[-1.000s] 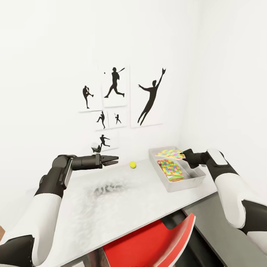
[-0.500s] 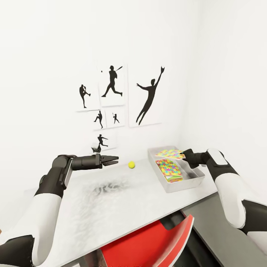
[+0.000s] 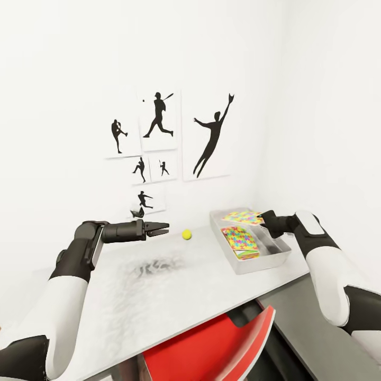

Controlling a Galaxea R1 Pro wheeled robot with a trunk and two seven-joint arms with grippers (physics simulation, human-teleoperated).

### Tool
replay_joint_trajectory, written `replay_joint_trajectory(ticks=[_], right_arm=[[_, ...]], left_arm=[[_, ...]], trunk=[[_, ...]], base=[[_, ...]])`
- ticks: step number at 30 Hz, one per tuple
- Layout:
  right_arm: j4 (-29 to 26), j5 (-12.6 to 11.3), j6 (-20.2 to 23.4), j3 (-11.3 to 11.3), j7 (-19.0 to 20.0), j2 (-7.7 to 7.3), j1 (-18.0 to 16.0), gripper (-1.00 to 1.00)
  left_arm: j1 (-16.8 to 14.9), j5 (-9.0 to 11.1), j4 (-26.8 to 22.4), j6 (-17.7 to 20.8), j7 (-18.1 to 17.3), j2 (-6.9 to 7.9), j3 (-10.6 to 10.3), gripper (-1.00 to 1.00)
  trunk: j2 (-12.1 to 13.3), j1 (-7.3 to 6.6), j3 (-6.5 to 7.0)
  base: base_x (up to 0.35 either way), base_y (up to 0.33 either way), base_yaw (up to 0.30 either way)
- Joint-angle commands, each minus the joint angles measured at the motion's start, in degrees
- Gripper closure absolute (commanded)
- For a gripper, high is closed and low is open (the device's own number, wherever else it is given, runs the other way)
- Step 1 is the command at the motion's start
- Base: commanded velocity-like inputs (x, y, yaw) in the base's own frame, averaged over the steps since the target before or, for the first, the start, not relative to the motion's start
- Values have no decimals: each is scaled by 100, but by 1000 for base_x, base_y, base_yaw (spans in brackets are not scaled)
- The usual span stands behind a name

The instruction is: Put all the toys in the child's room - the three board games (two on the bed and one on the table), the two jigsaw puzzles on the table, and the tennis ball on the table - inside the toy box on the table in the child's room.

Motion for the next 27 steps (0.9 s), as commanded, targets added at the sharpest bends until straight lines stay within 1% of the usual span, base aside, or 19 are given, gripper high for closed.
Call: replay_joint_trajectory(ticks=[1,2,4,7,10,18,21,23,27], right_arm=[[-54,-38,-14,-4,-59,7,-2,100],[-136,-28,-105,15,-71,18,1,100],[-261,-9,-443,72,-101,36,10,100],[-303,-7,-690,103,-114,47,14,100],[-314,-1,-796,116,-123,61,15,100],[-315,8,-841,121,-132,88,15,100],[-313,10,-840,182,-141,201,14,100],[-308,10,-841,273,-205,292,10,100],[-306,11,-847,372,-377,354,7,100]], left_arm=[[-6,-61,-5,58,-51,-3,11,-100],[-3,-61,-5,58,-51,-3,11,-100],[-4,-62,-5,58,-51,-6,11,-100],[-6,-61,-5,58,-51,-4,11,-100],[-4,-62,-5,58,-51,-6,11,-100],[-3,-64,-5,58,-51,-11,11,-100],[-4,-69,-5,58,-51,-11,11,-100],[-5,-70,-5,58,-51,-11,11,-100],[-4,-69,-5,58,-51,-11,11,-100]], trunk=[[-14,4,-15],[-14,4,-15],[-14,4,-15],[-14,4,-15],[-14,4,-15],[-14,4,-15],[-14,4,-15],[-14,4,-15],[-14,4,-15]], base=[[0,-1,0],[0,0,0],[0,0,0],[0,0,0],[0,0,0],[0,0,0],[0,0,0],[0,0,0],[0,0,0]])
